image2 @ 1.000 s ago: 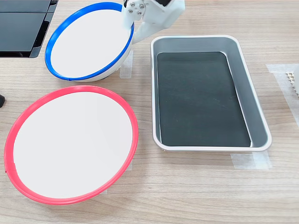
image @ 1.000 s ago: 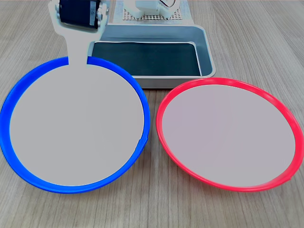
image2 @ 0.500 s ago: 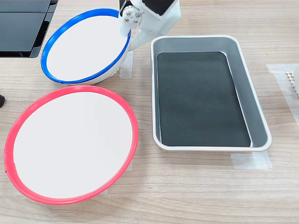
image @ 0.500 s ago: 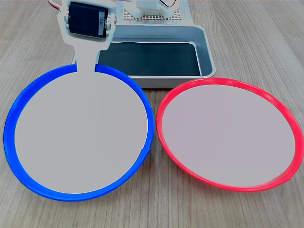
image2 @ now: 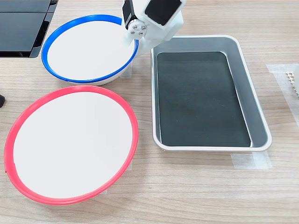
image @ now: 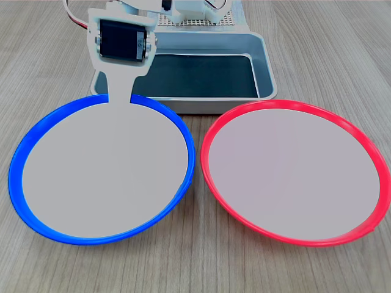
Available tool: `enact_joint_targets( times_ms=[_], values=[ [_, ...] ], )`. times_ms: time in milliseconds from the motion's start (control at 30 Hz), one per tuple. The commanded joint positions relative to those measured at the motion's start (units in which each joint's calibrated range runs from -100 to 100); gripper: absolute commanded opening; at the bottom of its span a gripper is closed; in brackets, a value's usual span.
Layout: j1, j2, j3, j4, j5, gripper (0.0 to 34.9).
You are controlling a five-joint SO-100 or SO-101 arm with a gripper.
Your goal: Lift the stacked dish and set it down on the table.
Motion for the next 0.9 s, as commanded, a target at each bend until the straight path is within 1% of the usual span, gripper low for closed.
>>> enact_joint_targets(
  times_ms=[0, 100, 300, 400, 500, 533, 567, 600, 633, 700, 733, 767, 800, 867],
  values=[
    [0.4, -4.8, 0.3, 1.4, 0.3, 7.7],
    [0.7, -7.2, 0.6, 3.7, 0.4, 8.1],
    [0.5, -14.8, 1.9, 11.2, 0.4, 8.5],
    [-0.3, -20.4, 4.3, 15.4, 0.5, 9.8],
    [-1.1, -25.5, 6.9, 18.3, 0.6, 10.1],
    [-1.5, -27.4, 7.8, 19.4, 0.6, 9.6],
    [-1.9, -29.6, 9.0, 20.1, 0.4, 8.3],
    [-2.5, -31.7, 10.1, 20.3, 0.3, 5.5],
    [-3.2, -34.2, 11.5, 20.2, 0.1, 0.2],
    [-4.4, -39.4, 15.3, 18.0, -1.6, 0.1],
    [-4.9, -42.4, 18.2, 15.5, -3.1, 0.1],
    [-5.6, -46.8, 23.3, 11.0, -5.8, 0.1],
    [-5.8, -49.2, 26.6, 8.1, -7.1, 0.1],
    [-6.9, -57.0, 37.2, -0.2, -10.2, 0.1]
  ],
)
